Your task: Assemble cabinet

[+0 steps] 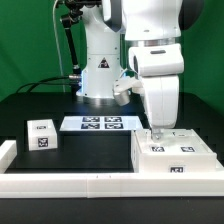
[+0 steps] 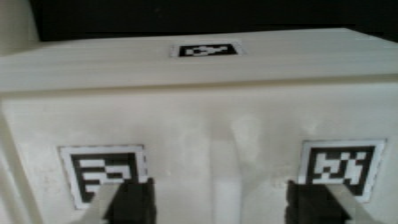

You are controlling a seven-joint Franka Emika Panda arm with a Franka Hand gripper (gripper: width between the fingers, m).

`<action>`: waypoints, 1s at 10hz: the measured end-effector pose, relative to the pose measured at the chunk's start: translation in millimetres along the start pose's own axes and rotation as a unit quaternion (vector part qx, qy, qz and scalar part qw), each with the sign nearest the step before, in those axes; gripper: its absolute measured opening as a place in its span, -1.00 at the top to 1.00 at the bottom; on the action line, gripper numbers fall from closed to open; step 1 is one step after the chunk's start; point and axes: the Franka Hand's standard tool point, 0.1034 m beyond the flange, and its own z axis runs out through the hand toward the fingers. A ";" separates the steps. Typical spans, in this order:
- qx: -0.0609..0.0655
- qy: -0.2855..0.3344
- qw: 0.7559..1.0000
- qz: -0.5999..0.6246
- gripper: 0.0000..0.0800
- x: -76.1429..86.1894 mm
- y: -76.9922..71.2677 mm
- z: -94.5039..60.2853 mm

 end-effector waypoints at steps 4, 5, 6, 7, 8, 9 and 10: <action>-0.036 -0.001 0.998 0.049 -0.92 -5.7 -12.3 -20.0; -0.049 -0.001 0.995 0.087 -0.98 -10.6 -25.7 -24.1; -0.054 -0.002 0.992 0.113 -0.98 -15.0 -38.2 -26.7; -0.060 -0.003 0.987 0.147 -1.00 -18.1 -48.9 -31.7; -0.065 -0.002 0.981 0.185 -1.00 -17.9 -61.8 -34.6; -0.067 -0.001 0.976 0.208 -0.99 -16.6 -75.2 -34.8; -0.083 0.010 0.972 0.221 -0.99 -12.0 -86.2 -33.4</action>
Offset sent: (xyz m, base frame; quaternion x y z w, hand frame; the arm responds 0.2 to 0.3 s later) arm -0.0338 -0.0221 0.0270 -0.0723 -0.0079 0.0725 0.9947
